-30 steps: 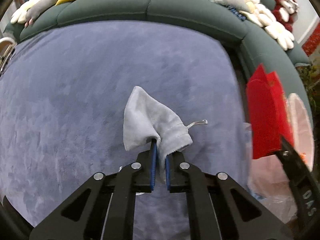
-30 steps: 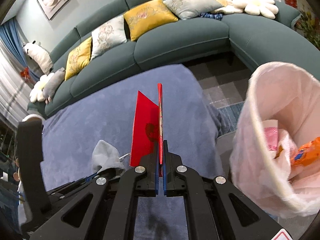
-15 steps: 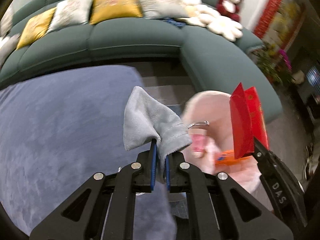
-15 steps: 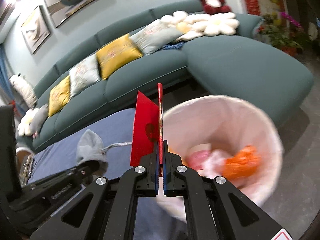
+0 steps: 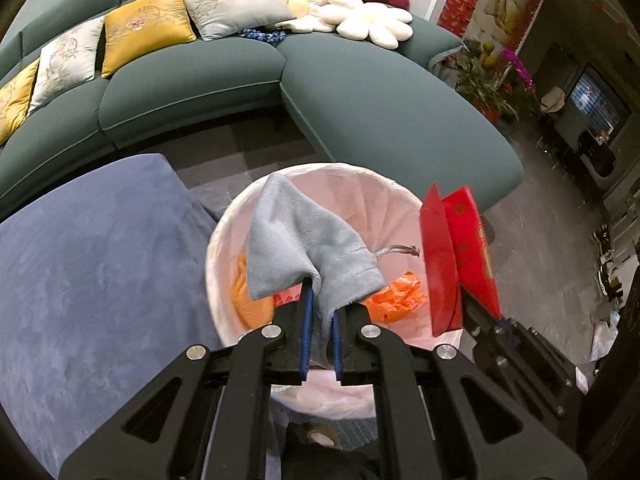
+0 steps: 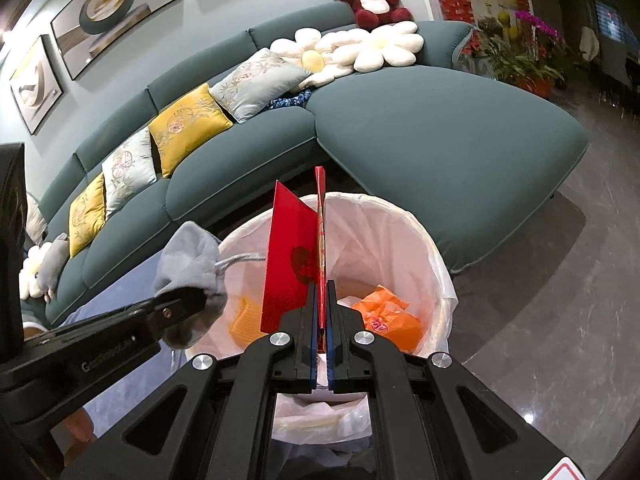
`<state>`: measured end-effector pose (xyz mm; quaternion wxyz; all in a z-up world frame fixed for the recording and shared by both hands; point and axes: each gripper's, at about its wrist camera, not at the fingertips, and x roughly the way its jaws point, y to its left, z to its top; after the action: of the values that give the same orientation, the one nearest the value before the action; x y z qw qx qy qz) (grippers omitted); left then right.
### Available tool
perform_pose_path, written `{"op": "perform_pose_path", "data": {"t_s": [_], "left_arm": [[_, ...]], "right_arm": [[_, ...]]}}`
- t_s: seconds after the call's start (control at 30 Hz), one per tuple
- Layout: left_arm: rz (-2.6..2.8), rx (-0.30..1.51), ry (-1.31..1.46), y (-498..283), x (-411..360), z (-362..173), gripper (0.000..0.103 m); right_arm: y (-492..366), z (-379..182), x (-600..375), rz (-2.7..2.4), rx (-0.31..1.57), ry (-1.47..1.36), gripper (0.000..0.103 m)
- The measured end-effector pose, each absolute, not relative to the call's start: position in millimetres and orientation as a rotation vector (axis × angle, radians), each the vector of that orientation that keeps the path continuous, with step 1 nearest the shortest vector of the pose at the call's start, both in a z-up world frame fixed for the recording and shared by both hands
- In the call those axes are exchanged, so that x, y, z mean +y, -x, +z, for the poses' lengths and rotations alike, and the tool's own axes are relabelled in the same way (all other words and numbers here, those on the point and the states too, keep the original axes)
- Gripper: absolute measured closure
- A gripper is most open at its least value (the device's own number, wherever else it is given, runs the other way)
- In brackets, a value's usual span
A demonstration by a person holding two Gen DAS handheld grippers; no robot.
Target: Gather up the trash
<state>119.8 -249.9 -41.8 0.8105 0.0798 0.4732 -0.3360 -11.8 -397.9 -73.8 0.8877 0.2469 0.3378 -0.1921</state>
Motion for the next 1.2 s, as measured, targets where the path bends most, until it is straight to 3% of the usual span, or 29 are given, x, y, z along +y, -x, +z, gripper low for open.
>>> {"op": "perform_pose_path", "data": {"t_s": [0.1, 0.2, 0.47, 0.53, 0.73, 0.93, 1.03, 1.2], "left_arm": [[-0.721, 1.015, -0.147, -126.4, -249.7, -43.0, 0.088], [-0.694, 0.995, -0.135, -130.6, -246.5, -40.9, 0.069], [-0.620, 0.960, -0.119, -130.4, -220.2, -26.9, 0.050], [-0.608, 0.950, -0.122, -126.9, -210.9, -22.8, 0.048], [-0.556, 0.945, -0.145, -117.0, -183.0, -15.3, 0.043], [-0.509, 0.920, -0.203, -100.0, -161.7, -12.2, 0.040], [-0.489, 0.920, -0.232, -92.6, -152.6, -11.0, 0.031], [-0.472, 0.920, -0.247, -85.8, -139.3, -8.4, 0.029]], "right_arm": [[11.4, -75.1, -399.0, -0.404, 0.702, -0.519, 0.087], [11.7, -71.7, -399.8, -0.417, 0.684, -0.511, 0.072], [12.0, -56.4, -394.6, -0.407, 0.695, -0.474, 0.068], [14.3, -51.1, -389.8, -0.399, 0.699, -0.464, 0.062], [24.2, -40.0, -371.6, -0.366, 0.730, -0.433, 0.059], [34.4, -29.7, -346.4, -0.352, 0.761, -0.367, 0.046], [39.3, -26.3, -332.9, -0.352, 0.784, -0.334, 0.042], [41.5, -21.3, -315.6, -0.347, 0.806, -0.274, 0.032]]}}
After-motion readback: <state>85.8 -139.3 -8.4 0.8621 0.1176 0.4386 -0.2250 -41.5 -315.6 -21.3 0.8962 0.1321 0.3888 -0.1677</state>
